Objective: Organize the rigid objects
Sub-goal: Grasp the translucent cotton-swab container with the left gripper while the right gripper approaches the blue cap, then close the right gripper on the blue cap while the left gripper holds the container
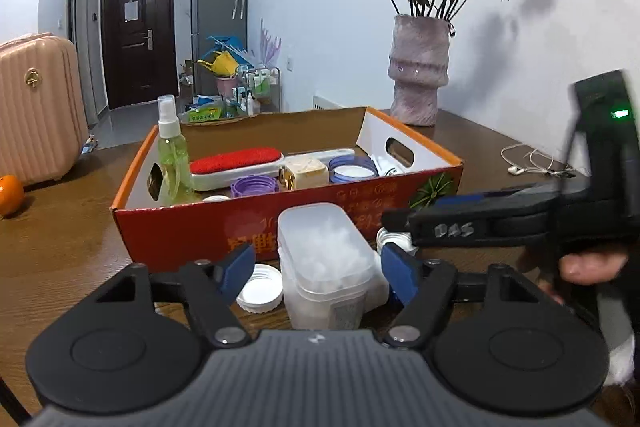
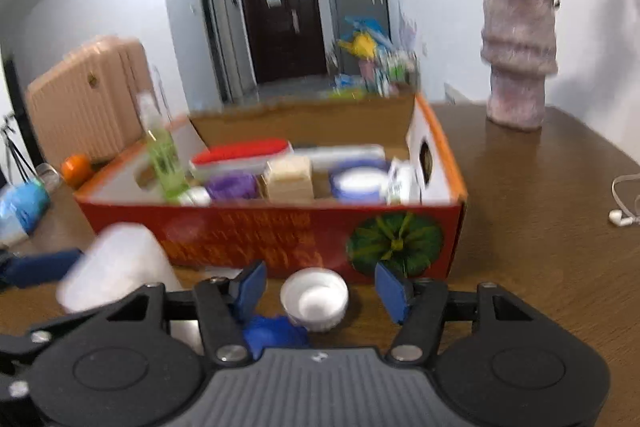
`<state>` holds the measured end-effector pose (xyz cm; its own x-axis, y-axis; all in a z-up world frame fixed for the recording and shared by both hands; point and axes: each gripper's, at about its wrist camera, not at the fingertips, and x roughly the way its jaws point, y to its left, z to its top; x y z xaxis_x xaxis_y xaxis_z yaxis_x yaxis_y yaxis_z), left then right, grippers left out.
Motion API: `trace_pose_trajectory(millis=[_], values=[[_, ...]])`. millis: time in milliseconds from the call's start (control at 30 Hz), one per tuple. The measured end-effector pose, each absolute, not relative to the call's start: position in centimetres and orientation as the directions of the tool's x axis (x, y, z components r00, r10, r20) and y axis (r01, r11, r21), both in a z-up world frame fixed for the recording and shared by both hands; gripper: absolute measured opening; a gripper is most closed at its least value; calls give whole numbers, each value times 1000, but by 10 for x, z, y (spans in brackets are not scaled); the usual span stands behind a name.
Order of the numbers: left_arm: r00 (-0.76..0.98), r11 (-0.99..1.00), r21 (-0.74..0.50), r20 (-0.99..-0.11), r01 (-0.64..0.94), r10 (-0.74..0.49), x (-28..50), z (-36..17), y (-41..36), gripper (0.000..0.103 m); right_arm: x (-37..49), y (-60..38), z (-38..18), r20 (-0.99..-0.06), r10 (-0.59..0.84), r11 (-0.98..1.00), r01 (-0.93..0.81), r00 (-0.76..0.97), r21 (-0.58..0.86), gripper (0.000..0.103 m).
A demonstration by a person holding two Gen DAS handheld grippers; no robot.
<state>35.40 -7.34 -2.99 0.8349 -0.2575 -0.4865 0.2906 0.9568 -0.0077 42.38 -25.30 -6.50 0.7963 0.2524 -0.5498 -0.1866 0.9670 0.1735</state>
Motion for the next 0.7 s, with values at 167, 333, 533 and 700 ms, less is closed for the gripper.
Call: trace_pose_trajectory(millis=[167, 333, 533, 700], values=[[835, 963, 20, -503, 270, -224, 352, -33, -81, 47, 398, -256, -51, -496, 295, 955, -242, 816, 170, 60], [836, 972, -10, -508, 235, -208, 315, -28, -66, 46, 379, -248, -61, -540, 293, 955, -267, 789, 127, 58], [837, 975, 11, -516, 220, -183, 290, -31, -68, 48, 379, -233, -72, -582, 258, 959, -278, 771, 57, 55], [838, 981, 33, -526, 193, -148, 301, -31, -72, 44, 389, -235, -75, -581, 280, 956, -276, 764, 98, 41]])
